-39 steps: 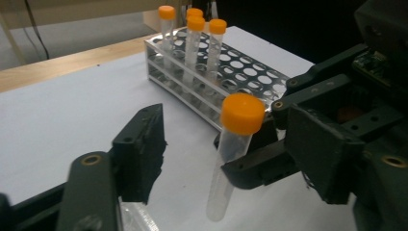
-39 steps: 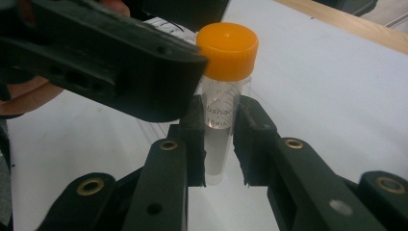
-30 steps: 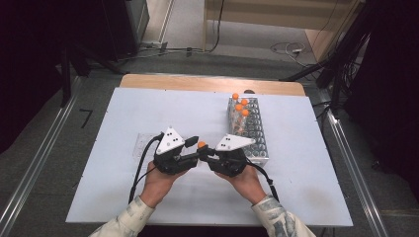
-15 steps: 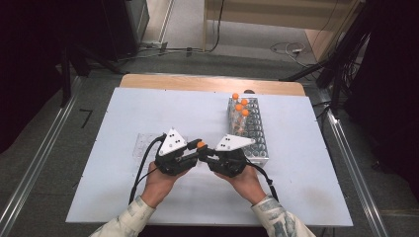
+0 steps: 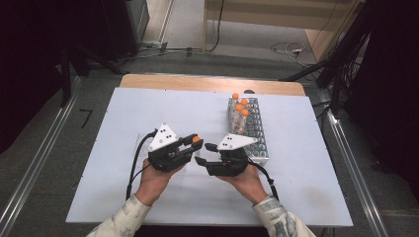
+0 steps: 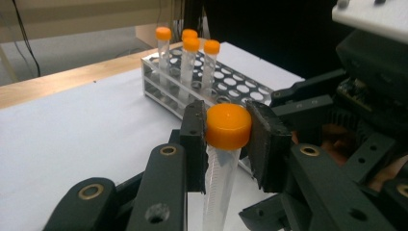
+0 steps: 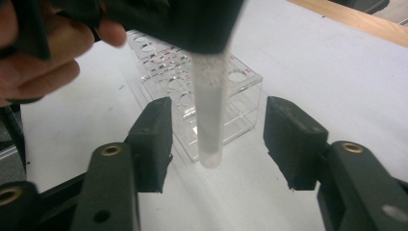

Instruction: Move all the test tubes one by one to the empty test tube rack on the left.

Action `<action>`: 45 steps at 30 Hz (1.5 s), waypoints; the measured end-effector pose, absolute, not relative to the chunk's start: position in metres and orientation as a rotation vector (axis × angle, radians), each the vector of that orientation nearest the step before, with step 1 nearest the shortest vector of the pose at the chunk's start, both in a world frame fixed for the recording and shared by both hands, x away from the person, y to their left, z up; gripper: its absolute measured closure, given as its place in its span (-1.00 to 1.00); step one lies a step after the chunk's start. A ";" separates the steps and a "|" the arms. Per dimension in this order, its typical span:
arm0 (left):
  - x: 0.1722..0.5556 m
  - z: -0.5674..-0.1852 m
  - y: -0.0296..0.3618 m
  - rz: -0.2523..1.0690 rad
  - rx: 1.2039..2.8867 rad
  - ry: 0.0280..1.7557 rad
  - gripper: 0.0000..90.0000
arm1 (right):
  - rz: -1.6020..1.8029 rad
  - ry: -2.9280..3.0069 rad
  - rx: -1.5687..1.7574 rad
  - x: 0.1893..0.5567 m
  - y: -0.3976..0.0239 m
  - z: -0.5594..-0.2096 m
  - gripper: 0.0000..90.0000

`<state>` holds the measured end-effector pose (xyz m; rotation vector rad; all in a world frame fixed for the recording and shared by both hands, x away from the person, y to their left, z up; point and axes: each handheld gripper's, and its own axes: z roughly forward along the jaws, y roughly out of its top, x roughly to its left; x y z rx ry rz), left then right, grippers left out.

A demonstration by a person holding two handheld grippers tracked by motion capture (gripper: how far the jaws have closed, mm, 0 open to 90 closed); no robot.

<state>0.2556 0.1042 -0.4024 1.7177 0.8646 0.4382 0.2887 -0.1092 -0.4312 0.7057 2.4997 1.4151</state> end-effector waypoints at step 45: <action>0.272 -0.427 0.229 0.733 1.642 1.245 0.56 | 1.387 2.478 0.738 0.289 -0.115 -0.428 -0.34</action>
